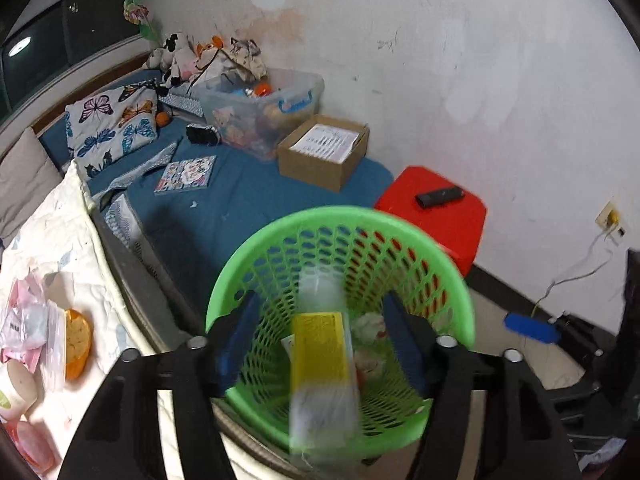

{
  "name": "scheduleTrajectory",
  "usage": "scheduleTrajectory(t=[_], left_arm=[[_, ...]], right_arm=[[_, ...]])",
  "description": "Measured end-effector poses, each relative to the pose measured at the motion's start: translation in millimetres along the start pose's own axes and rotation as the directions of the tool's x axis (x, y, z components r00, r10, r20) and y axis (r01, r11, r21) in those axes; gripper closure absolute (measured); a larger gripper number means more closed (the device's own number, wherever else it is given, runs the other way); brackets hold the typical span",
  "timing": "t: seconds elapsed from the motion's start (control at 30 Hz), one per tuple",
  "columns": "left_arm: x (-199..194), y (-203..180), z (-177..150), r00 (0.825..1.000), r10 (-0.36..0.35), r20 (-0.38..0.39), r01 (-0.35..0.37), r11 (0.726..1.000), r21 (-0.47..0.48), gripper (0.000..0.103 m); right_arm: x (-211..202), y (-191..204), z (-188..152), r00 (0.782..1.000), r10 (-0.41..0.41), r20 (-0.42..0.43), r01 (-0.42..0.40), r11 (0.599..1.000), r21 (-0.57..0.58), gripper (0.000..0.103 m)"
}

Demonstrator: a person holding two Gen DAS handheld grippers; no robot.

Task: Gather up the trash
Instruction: 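Carry the yellow-label bottle over the green basket and open the left tool, then return both tools to the mattress toward the red cup and plastic bag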

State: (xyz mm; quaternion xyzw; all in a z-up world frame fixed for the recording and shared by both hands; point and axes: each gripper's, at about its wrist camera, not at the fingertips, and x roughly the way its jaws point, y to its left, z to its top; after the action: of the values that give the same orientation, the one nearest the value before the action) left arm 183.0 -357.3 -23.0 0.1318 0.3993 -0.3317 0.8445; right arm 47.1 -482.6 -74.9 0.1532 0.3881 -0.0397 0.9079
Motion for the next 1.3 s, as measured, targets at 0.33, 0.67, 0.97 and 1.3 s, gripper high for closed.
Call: scheduleTrajectory(t=[0.33,0.67,0.97,1.3], left_arm=[[-43,24,-26,0.998,0.042,0.054,-0.039,0.998,-0.052,0.039],[-94,91,-83,0.984,0.166,0.068,-0.148,0.966,-0.213,0.039],[-134,153,-127,0.943,0.329,0.053,-0.29,0.889,-0.353,0.039],[-190,226,-173,0.857,0.514,0.03,-0.438,0.76,-0.48,0.034]], right_arm=[[-6,19,5,0.999,0.032,0.018,-0.031,0.999,-0.036,0.036],[5,73,18,0.994,0.108,0.01,-0.106,0.986,-0.126,0.036],[23,139,25,0.982,0.188,-0.028,-0.189,0.954,-0.232,0.036],[37,197,24,0.965,0.253,-0.071,-0.262,0.915,-0.306,0.034]])
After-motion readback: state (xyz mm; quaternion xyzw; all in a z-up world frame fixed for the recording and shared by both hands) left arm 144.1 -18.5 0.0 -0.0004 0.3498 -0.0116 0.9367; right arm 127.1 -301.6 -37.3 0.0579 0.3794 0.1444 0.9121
